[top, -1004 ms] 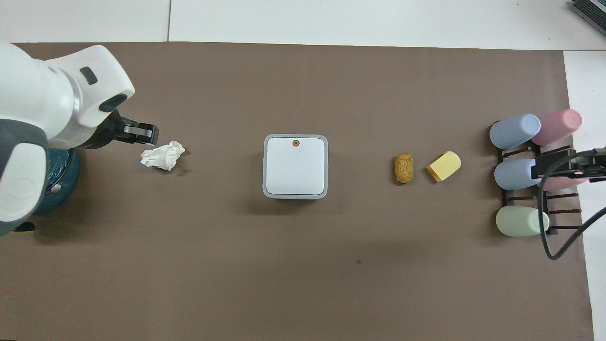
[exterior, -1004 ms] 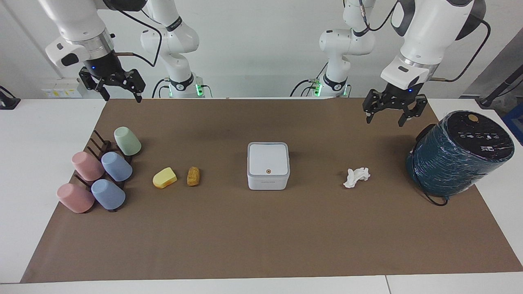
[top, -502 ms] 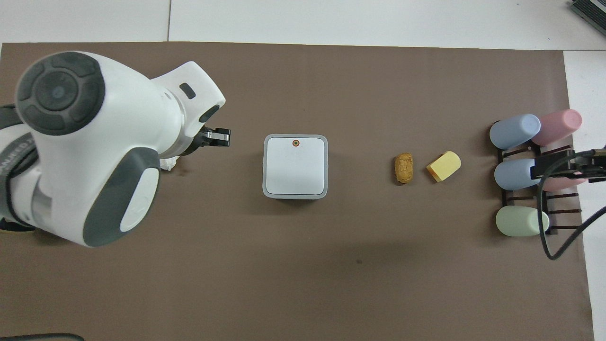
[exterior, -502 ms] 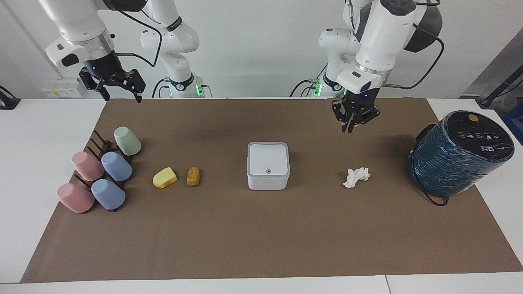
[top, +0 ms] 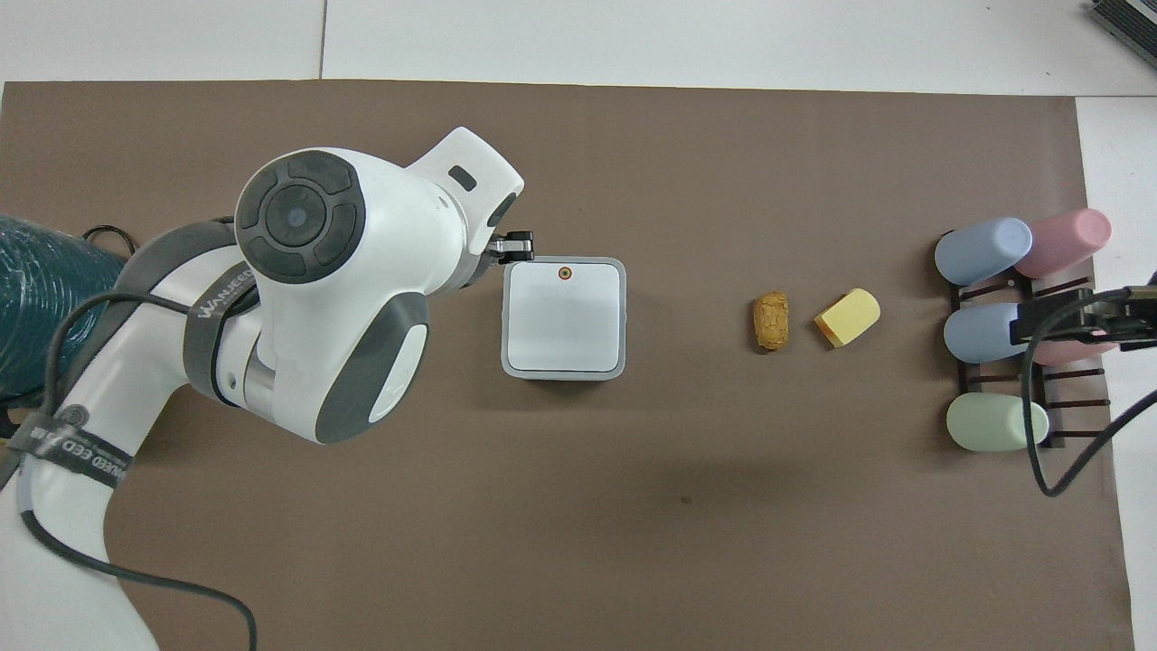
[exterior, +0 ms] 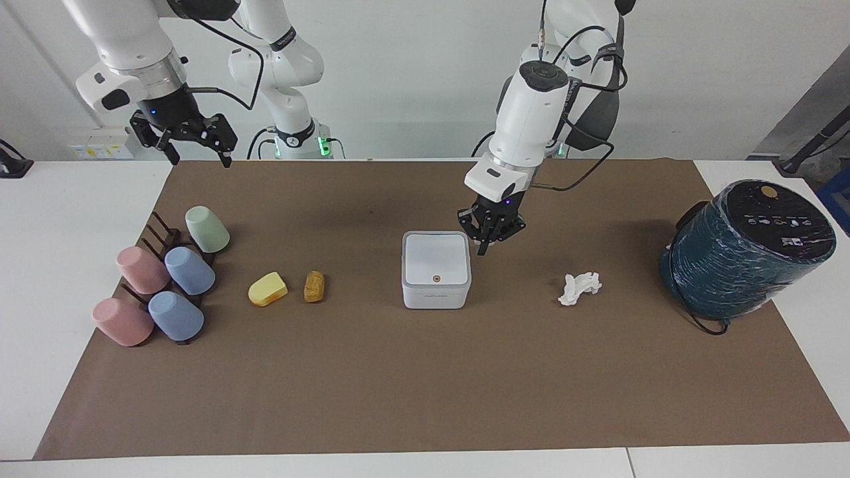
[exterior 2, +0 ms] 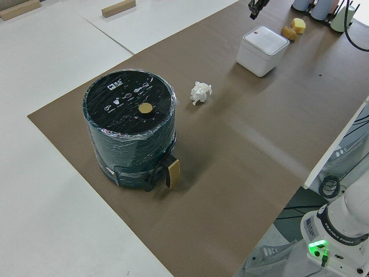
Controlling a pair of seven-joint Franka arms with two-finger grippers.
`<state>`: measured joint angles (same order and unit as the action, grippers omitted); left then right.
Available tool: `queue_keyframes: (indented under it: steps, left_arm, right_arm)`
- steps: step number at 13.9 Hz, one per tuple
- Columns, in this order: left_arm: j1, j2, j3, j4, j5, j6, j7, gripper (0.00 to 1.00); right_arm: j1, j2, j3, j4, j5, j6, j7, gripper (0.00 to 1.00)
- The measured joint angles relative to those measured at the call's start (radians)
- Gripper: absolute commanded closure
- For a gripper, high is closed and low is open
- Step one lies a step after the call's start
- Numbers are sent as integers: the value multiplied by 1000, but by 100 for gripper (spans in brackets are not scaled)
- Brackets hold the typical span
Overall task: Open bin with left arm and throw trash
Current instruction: 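Grasp the white bin lid with the left gripper and lift it off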
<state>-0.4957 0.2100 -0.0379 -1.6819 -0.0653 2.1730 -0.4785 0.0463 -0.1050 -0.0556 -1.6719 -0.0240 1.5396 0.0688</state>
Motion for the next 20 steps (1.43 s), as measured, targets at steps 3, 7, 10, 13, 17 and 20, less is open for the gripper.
queue_keyframes:
  steps: [3,7,10,13,17,20]
  left_arm:
    - [-14,5,0,-31,-10,38,-22,100]
    - [-63,58,0,-41,-11,108,-77,100]
    - [-71,92,1,-41,-11,140,-83,100]
    - [-77,116,0,-41,-11,156,-88,100]
    - [-94,129,4,-42,-11,161,-91,100]
    - [-99,129,6,-42,-11,161,-91,100]
  right_arm:
    - [0,0,0,-17,0,13,0,0]
    - [0,-3,0,-20,0,13,0,0]
    - [0,-4,0,-21,0,13,0,0]
    - [0,-4,0,-21,0,13,0,0]
    - [0,-4,0,-22,0,13,0,0]
    - [0,-5,0,-23,0,13,0,0]
